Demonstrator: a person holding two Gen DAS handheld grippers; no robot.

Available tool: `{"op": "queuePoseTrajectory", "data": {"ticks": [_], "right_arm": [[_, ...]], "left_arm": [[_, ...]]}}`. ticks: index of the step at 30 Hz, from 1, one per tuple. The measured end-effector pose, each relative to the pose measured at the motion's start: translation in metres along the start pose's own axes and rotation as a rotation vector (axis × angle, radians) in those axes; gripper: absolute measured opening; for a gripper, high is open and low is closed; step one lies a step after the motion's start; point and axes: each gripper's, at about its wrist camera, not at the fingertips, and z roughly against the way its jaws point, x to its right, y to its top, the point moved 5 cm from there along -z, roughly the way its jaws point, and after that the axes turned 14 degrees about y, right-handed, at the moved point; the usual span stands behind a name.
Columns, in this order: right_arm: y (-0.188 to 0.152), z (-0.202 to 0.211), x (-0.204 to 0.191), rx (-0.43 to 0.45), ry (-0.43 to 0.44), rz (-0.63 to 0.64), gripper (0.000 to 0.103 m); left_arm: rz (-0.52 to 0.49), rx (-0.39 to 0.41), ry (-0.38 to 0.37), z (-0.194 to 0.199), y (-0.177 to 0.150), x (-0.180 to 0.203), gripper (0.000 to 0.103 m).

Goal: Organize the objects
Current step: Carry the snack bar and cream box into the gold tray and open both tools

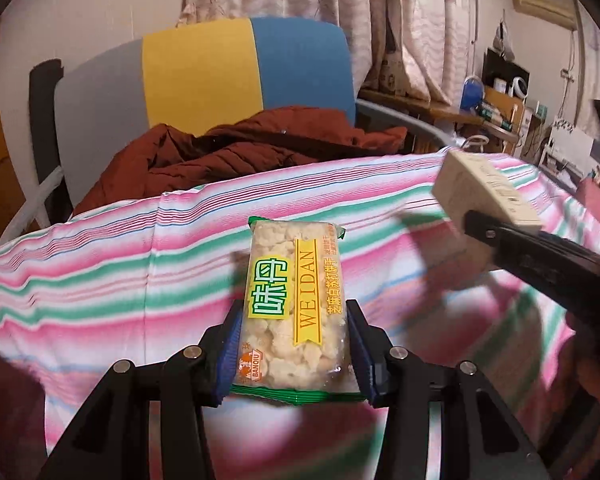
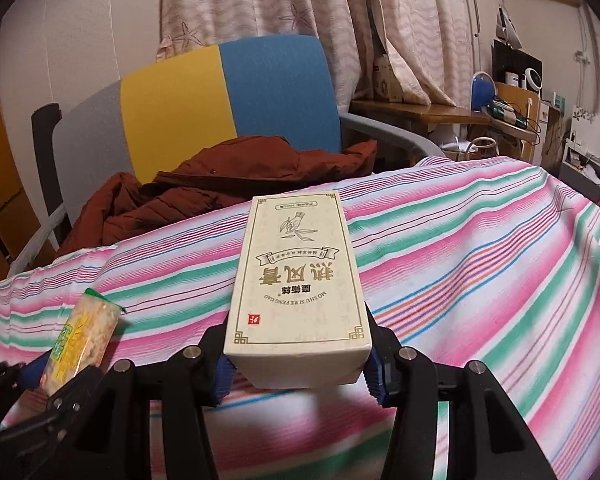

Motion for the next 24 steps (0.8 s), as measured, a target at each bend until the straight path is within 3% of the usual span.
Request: {"op": "queuePoseTrajectory", "data": {"ticks": [6,13,24], "right_arm": [[-0.013,0.023,-0.014,-0.005,0.040,-0.009,0.052],[-0.037,0.052,-0.030,-0.035,0.119,-0.076,0.052],[-0.084,0.089,-0.102,-0.092,0.262,-0.073,0.052]], "left_arm": [[0.019,0.043,-0.037,0.043,-0.021,-0.004,0.048],[0.119,0.021,-0.053,0.078,-0.042,-0.038,0.048],[0.165,0.061,-0.072,0.149,-0.079,-0.081,0.048]]}}
